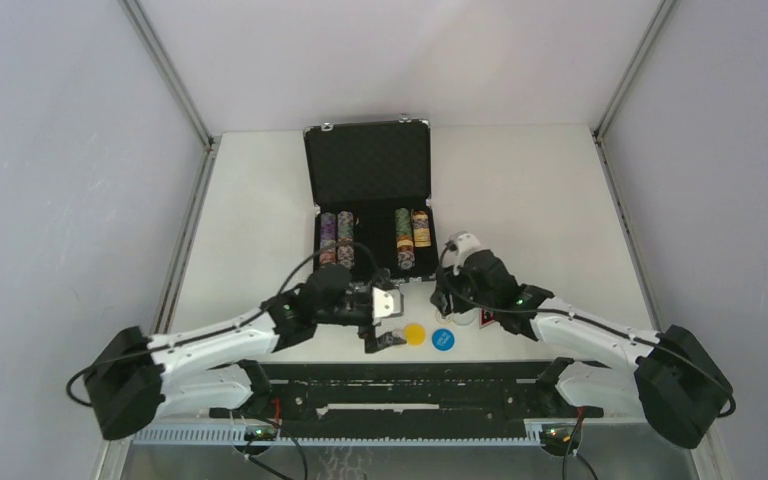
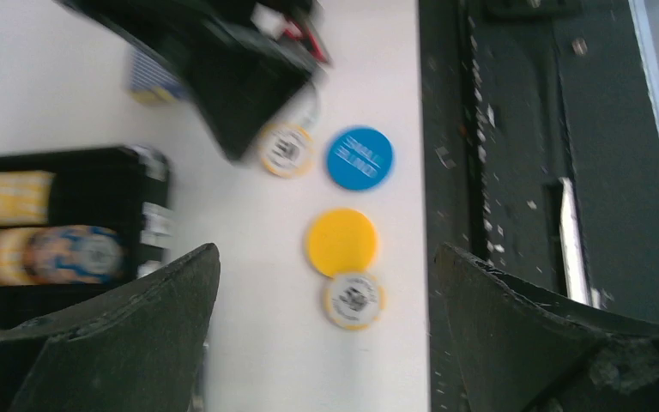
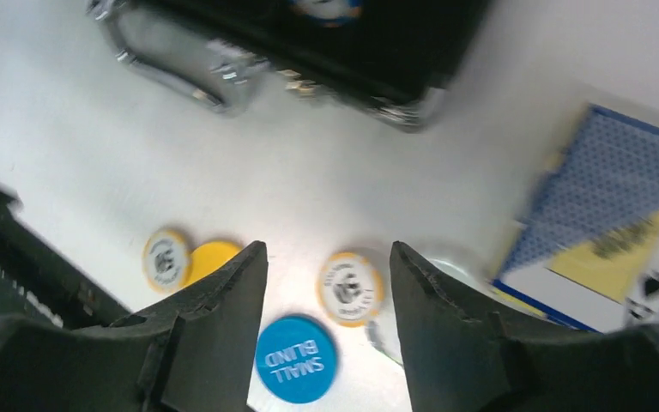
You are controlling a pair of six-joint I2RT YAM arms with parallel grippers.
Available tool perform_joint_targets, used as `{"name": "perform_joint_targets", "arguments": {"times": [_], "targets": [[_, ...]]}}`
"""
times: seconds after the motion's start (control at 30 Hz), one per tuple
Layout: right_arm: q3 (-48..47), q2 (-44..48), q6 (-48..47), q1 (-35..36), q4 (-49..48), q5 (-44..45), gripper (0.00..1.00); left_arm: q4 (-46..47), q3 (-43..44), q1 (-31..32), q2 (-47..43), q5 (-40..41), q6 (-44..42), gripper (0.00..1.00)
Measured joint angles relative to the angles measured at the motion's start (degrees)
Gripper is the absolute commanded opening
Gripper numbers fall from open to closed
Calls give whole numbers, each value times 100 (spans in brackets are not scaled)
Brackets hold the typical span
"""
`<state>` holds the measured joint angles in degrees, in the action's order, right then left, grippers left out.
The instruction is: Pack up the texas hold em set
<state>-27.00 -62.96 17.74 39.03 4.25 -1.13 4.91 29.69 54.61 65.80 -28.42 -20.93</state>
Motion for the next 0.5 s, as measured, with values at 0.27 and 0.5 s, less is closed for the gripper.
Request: {"name": "perform_joint_targets", "arguments": {"times": [0.27, 0.5], "targets": [[-654, -629, -927, 1049, 59, -195, 68, 909, -459, -662, -1445, 802, 651, 100], [-1362, -1523, -1943, 1794, 433, -391, 74, 1574, -975, -1294, -2312, 3324, 1904, 100]]}}
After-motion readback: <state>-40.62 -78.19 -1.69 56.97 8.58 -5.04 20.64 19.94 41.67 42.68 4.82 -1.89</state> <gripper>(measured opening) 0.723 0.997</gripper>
